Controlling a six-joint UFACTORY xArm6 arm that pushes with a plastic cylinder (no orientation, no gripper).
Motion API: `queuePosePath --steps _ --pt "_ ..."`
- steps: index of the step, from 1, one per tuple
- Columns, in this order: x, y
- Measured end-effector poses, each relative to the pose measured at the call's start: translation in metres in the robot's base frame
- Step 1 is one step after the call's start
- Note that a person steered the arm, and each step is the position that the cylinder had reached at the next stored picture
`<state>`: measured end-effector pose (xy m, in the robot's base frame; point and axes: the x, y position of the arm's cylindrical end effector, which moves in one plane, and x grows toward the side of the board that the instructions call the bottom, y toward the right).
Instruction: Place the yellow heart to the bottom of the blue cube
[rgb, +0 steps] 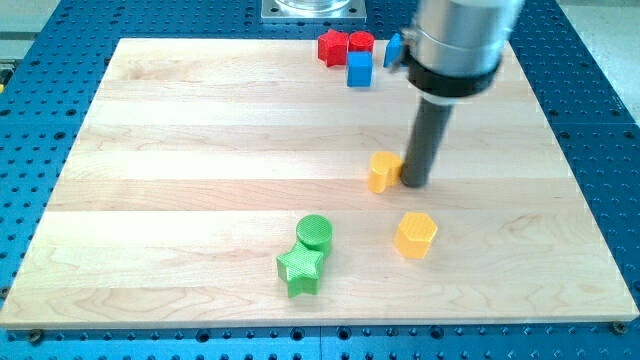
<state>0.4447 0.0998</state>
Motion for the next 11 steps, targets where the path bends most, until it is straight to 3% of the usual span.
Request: queuePosePath --steps 2,4,5,7,9,11 --pt "0.047 -0.009" --pt "-0.011 -0.039" --pt "0.015 -0.050" --pt "-0.045 -0.062" --pt "-0.032 -0.108" --pt "-0.073 -0.081"
